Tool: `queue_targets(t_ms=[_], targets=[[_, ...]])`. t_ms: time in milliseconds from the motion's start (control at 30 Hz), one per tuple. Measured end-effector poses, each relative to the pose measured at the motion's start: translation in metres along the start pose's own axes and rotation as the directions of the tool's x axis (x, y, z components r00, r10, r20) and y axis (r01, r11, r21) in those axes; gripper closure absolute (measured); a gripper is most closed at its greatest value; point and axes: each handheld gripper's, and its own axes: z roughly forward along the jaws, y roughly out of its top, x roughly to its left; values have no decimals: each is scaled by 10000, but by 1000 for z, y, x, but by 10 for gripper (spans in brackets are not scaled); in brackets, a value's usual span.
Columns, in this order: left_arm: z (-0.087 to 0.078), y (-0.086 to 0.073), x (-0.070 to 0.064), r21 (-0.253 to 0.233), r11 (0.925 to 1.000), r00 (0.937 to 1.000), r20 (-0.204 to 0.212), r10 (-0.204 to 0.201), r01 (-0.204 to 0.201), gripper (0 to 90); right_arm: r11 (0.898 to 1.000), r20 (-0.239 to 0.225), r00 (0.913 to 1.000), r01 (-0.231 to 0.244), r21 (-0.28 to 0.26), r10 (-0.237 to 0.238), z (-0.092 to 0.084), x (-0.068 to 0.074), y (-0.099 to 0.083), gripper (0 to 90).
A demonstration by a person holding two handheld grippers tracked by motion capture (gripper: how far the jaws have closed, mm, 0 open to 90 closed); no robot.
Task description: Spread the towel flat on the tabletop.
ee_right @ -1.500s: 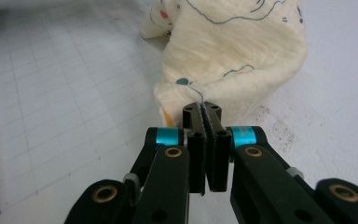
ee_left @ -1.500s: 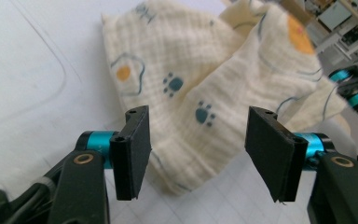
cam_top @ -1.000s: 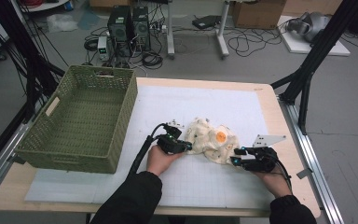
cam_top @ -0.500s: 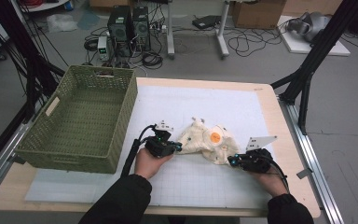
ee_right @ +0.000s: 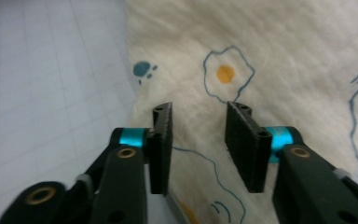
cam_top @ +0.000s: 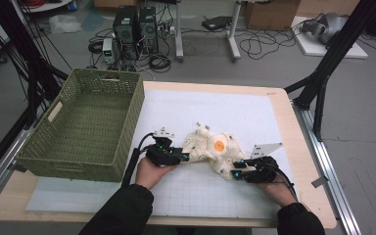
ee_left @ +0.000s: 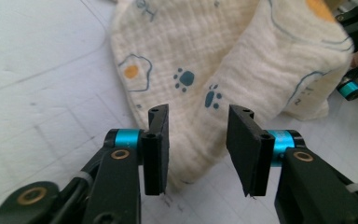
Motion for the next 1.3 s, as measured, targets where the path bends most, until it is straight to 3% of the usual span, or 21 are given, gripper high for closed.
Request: queue_targets(t_ms=[33,67,100,133,233,400,733,767,800,867,1000,1033,1067,1133,1167,1200,1233,1267,1300], targets=[[10,-2,-2,349,9991,9996,-113,263,-259,645,9999,134,9999,99,15,-100,0,0,0,752],[10,-2,-2,349,9991,9996,-113,263,-259,709,9999,134,9999,99,15,-100,0,0,0,752],[12,-3,-4,347,9978,9978,-343,573,-561,709,10000,61,10000,46,17,-46,0,-1,0,799],[13,-3,-6,339,9972,9961,-552,690,-672,777,10000,-81,10000,3,-23,-3,0,-1,-1,838],[10,-2,-5,441,9972,9966,-546,624,-600,870,10000,-333,9994,61,-22,-62,-1,0,-1,885],[-5,-5,-10,634,9935,9927,-696,986,-942,873,9998,-635,9978,174,-27,-176,-10,6,-5,889],[-32,-26,-14,815,9919,9944,-314,1007,-979,866,9976,-1262,9900,660,211,-629,-22,33,-15,885],[-33,-26,-14,749,9929,9952,-260,941,-919,800,9978,-1237,9905,634,217,-603,-24,35,-14,804],[-35,-25,-13,612,9943,9960,-143,880,-870,800,9978,-1237,9905,634,217,-603,-24,35,-14,804],[-39,-22,-12,262,9968,9971,53,760,-761,681,9979,-1144,9917,546,-335,-581,-34,32,-7,726],[-42,-7,-11,-426,9965,9972,160,727,-720,641,9944,-819,9953,428,-965,-508,-45,24,4,686],[-41,-4,-10,-655,9958,9978,111,651,-643,636,9909,-458,9985,222,-1327,-285,-49,14,11,650],[-38,0,-9,-767,9950,9980,-27,633,-633,636,9909,-458,9985,222,-1327,-285,-49,14,11,650],[-25,8,-4,-1070,9939,9996,-112,261,-272,644,9888,-63,9999,-91,-1487,83,-45,-3,22,629],[-25,8,-4,-1070,9939,9996,-112,261,-272,643,9888,-63,9999,-91,-1487,83,-45,-3,22,629],[-19,11,-2,-1062,9941,9996,-209,182,-203,642,9883,-36,9992,-392,-1473,391,-36,-16,27,614],[-13,13,0,-989,9949,9993,-324,187,-218,642,9883,-36,9992,-392,-1473,391,-36,-16,27,614],[-7,15,1,-883,9958,9985,-512,204,-249,624,9906,-54,9985,-544,-1255,542,-25,-26,30,590],[-1,16,3,-855,9963,9973,-727,69,-131,624,9906,-54,9985,-544,-1255,542,-25,-26,30,590]])
